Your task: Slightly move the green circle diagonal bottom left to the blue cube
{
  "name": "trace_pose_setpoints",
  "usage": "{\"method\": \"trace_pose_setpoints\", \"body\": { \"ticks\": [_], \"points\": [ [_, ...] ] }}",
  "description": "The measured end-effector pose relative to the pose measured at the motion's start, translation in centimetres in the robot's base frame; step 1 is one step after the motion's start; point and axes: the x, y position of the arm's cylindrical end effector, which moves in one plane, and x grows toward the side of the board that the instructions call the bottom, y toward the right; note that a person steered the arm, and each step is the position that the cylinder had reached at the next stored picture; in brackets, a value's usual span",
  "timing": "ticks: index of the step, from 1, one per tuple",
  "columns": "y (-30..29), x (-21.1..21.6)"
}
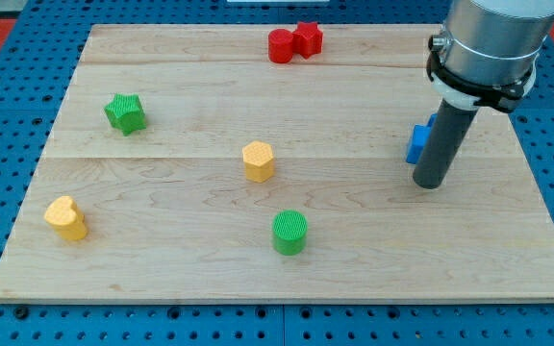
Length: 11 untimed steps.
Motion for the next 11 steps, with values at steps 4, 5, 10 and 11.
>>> {"method": "trace_pose_setpoints", "body": {
  "ticks": [4, 5, 10, 11],
  "points": [
    [-1.3, 6.2],
    [-9.2, 7.1],
    [-13.5, 7.4],
    [-21.2, 9.0]
  ]
}}
